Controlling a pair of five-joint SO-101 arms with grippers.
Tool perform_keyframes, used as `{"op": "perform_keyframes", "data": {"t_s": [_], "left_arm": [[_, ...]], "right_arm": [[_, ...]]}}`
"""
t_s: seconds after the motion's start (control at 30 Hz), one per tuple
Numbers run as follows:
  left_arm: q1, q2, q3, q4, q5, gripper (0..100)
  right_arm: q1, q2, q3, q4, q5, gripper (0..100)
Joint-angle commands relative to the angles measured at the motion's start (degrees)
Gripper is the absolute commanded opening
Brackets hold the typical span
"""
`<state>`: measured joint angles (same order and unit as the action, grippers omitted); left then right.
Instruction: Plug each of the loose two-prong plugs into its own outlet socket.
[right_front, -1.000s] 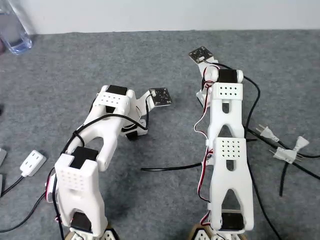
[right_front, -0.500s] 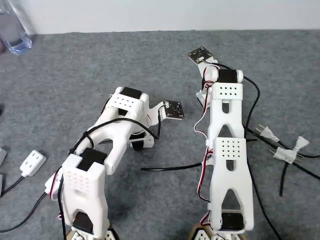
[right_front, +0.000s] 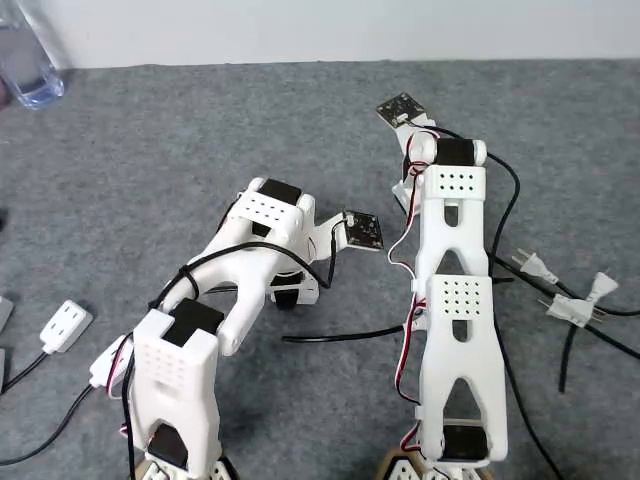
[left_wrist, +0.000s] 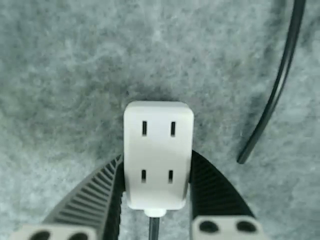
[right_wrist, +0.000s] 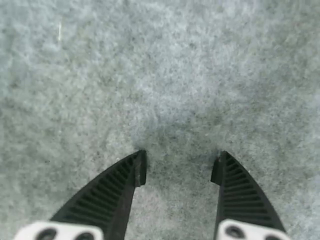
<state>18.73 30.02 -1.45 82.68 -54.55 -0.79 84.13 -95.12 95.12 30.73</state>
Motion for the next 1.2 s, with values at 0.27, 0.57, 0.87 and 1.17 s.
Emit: {"op": "perform_keyframes", "data": {"t_s": [0.27,0.57,0.87,1.17], "left_arm": [[0.70,-0.53,-0.57,1.41,2.37,31],[0.79,-0.79,-5.49,6.51,2.37,31],[1.14,-0.79,-26.15,15.65,10.29,31],[1.41,-0.79,-44.09,17.93,28.75,31]], "right_arm": [[1.19,0.31,-1.23,-1.98,0.88,22.3],[1.19,0.31,-1.23,-1.98,0.88,22.3],[1.19,0.31,-1.23,-2.07,0.88,22.3],[1.19,0.31,-1.23,-2.07,0.88,22.3]]}}
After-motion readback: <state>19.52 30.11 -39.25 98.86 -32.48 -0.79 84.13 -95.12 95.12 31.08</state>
